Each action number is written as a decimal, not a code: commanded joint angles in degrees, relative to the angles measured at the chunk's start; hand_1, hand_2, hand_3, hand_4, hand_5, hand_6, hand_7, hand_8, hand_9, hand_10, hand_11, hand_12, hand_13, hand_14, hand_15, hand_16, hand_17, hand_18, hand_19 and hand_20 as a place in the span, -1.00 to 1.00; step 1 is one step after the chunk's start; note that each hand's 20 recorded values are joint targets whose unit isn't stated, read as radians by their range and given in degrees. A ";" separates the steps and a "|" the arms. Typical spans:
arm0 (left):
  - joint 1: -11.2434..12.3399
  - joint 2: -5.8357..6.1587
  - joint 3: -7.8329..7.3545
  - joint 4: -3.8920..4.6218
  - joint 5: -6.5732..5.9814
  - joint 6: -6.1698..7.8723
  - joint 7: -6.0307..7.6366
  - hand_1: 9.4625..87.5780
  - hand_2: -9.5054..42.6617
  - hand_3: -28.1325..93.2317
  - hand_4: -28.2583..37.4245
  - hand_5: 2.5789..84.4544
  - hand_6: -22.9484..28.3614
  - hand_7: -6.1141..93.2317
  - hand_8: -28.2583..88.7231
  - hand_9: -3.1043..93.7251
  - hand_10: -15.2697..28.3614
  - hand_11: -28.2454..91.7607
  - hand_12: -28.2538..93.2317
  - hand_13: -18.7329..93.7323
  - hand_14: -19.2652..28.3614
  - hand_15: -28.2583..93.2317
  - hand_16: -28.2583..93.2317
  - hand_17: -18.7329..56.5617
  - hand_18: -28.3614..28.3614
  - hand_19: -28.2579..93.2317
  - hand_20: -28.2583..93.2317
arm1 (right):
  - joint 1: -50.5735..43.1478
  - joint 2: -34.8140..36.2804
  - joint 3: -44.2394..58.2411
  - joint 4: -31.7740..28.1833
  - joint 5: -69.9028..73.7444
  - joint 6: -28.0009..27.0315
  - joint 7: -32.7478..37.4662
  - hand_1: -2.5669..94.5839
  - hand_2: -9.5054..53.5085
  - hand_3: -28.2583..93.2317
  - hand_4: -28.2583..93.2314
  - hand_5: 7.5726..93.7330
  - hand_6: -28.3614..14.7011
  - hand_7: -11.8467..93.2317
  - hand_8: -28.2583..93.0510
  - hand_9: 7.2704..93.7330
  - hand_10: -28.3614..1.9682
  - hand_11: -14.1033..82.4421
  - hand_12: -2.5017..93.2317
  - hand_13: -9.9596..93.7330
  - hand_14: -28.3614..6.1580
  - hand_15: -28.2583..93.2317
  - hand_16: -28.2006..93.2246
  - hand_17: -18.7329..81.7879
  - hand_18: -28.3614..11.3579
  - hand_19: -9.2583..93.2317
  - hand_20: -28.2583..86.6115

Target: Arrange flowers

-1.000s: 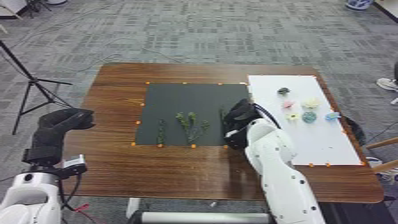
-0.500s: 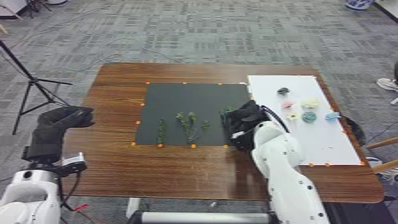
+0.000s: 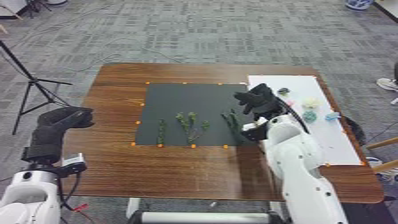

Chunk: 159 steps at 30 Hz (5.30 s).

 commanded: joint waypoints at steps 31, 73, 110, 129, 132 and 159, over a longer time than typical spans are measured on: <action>-1.36 -0.38 1.54 0.47 -0.06 -1.57 -0.28 -0.23 -0.77 0.51 -0.57 0.38 -0.02 -0.35 -0.52 0.30 0.28 -0.04 -0.23 0.22 0.55 0.26 -0.52 -0.38 0.52 -0.09 -0.02 | -9.87 1.01 -0.40 -3.52 1.23 -12.45 2.60 -0.45 -0.43 0.33 -0.71 0.52 0.00 -0.39 -0.61 0.80 -0.25 -0.43 -0.61 1.00 0.38 0.42 -0.04 0.76 -0.25 1.00 0.49; -2.54 0.57 2.69 0.68 -0.37 -1.56 0.05 -0.23 -0.78 0.52 -0.58 0.39 -0.01 -0.34 -0.51 0.31 0.28 -0.04 -0.23 0.22 0.55 0.27 -0.52 -0.38 0.52 -0.09 -0.02 | -2.29 10.14 2.39 -5.28 -9.58 -0.92 -24.16 -0.35 -0.58 0.48 -0.74 0.21 0.10 -0.44 -0.62 0.27 -0.24 -0.54 -0.65 0.76 0.04 0.31 0.03 0.40 -0.53 0.98 0.27; -2.45 0.33 4.33 0.46 -0.15 -2.50 0.72 -0.23 -0.79 0.52 -0.56 0.37 -0.03 -0.35 -0.49 0.29 0.28 -0.05 -0.23 0.21 0.56 0.26 -0.52 -0.38 0.52 -0.09 -0.02 | -1.89 28.80 7.06 12.83 -31.03 1.17 -31.68 -0.23 -1.00 0.63 -0.85 0.13 0.27 -0.28 -0.68 0.37 0.01 -0.35 -0.55 0.65 0.05 0.40 0.03 0.26 -0.65 0.94 0.39; -1.16 -0.40 3.64 0.57 -0.17 -1.98 0.87 -0.23 -0.79 0.51 -0.56 0.37 -0.03 -0.35 -0.51 0.29 0.27 -0.05 -0.23 0.21 0.55 0.25 -0.52 -0.38 0.52 -0.09 -0.02 | 0.19 29.71 1.41 16.89 -29.20 12.64 -31.15 0.21 -1.00 0.49 -0.90 0.45 0.36 -0.24 -0.41 0.77 0.19 -0.48 -0.34 0.83 0.28 0.36 0.05 0.40 -0.53 0.99 0.39; 0.53 -0.80 2.17 0.38 0.10 -1.39 1.35 -0.23 -0.79 0.51 -0.56 0.37 -0.02 -0.35 -0.52 0.29 0.27 -0.05 -0.23 0.21 0.55 0.25 -0.52 -0.36 0.51 -0.10 -0.03 | 2.21 30.75 -0.34 14.64 -24.97 15.71 -29.91 0.25 -1.00 0.49 -0.90 0.55 0.37 -0.25 -0.42 0.86 0.23 -0.50 -0.31 0.88 0.34 0.36 0.06 0.45 -0.49 1.00 0.40; -0.66 -1.93 4.59 4.77 -4.60 7.53 5.69 -0.54 -0.03 0.60 -1.00 0.40 -0.03 -0.38 -0.65 0.31 0.32 -0.10 -0.25 0.13 0.49 -0.17 -0.53 -0.20 0.39 -0.38 -0.15 | 24.84 -16.55 -9.80 26.01 -34.49 -2.42 -35.37 0.21 -1.00 0.52 -0.89 0.61 0.41 -0.27 -0.41 0.90 0.26 -0.51 -0.32 0.92 0.45 0.35 0.09 0.51 -0.40 1.00 0.46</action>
